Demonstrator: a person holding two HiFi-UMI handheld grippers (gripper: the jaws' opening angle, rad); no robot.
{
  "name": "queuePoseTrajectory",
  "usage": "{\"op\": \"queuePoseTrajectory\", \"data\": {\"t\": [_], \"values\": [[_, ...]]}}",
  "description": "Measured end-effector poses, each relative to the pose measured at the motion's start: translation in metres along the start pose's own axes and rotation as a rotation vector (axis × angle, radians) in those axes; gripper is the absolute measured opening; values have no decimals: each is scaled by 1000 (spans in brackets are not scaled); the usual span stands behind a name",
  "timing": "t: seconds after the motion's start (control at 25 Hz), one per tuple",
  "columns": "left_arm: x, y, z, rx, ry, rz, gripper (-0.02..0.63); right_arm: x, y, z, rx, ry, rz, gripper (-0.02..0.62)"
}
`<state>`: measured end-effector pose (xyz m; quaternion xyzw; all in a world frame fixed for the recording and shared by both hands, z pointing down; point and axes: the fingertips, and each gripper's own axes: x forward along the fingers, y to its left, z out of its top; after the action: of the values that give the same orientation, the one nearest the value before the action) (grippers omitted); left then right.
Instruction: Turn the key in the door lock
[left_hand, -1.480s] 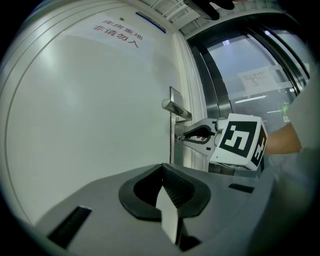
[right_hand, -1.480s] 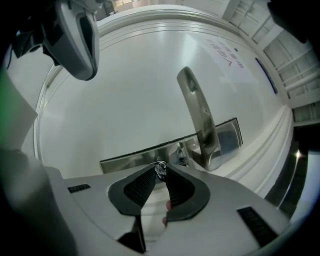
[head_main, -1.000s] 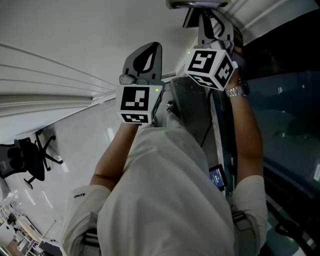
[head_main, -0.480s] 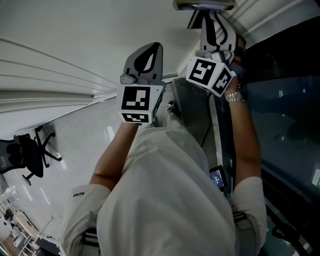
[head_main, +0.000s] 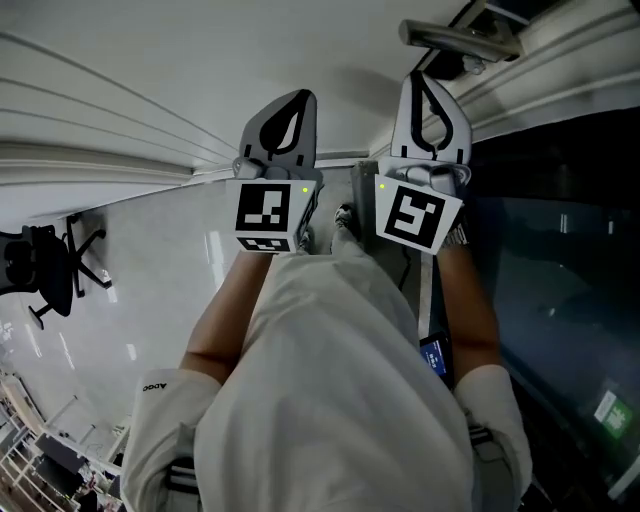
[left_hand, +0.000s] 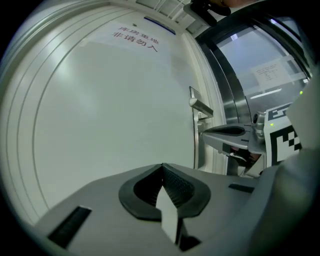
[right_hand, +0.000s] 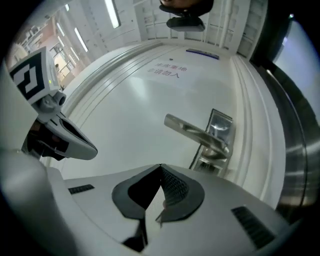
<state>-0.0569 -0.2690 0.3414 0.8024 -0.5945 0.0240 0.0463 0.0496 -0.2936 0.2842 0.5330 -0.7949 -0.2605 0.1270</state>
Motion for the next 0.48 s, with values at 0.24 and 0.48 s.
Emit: {"op": "queuePoseTrajectory", "data": {"t": [0.24,0.48], "values": [[-10,26,-4,-8,5,137,9,18,34,-6,242,-4,172,5],[-47,57,-28,13,-13,289,9,20,108,-15,471,15,427,5]]}}
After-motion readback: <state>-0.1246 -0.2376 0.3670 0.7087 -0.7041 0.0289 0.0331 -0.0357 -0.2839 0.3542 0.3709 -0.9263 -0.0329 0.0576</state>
